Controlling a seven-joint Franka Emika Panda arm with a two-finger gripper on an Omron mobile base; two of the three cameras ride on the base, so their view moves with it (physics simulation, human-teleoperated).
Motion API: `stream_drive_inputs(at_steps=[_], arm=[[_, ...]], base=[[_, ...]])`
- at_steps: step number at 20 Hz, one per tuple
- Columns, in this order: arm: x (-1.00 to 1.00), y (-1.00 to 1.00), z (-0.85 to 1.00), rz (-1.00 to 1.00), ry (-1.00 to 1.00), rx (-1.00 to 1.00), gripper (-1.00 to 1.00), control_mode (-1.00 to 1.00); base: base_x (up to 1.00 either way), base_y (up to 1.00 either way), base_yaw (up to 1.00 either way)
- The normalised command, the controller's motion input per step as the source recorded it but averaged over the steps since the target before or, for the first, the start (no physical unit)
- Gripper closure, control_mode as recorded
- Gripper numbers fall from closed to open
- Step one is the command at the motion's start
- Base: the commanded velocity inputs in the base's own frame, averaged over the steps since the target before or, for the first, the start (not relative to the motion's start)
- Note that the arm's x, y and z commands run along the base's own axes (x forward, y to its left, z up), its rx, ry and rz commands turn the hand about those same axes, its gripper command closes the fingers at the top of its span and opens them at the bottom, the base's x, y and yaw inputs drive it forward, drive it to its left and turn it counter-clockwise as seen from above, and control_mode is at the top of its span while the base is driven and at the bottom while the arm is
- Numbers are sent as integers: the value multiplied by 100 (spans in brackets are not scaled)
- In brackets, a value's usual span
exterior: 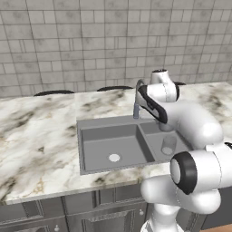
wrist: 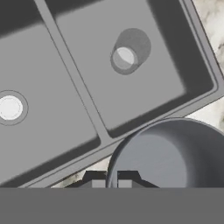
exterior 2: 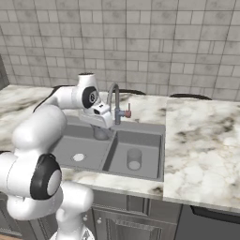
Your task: Move any existing items from the left basin to the right basin for drying. Then move the measuring cup from the counter to the left basin of the sink for washing.
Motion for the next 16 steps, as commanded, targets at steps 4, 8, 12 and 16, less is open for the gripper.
stream_drive_inputs(at_steps=[4, 8, 12, 16], arm=[[-22, 43, -14, 13, 0, 1, 100, -100], [-5, 40, -16, 11, 0, 3, 100, -100], [5, 40, -18, 9, 0, 3, 100, -100], [18, 43, -20, 7, 0, 2, 100, -100]], base=[[0, 0, 0], [0, 0, 0], [0, 0, 0], [0, 0, 0]])
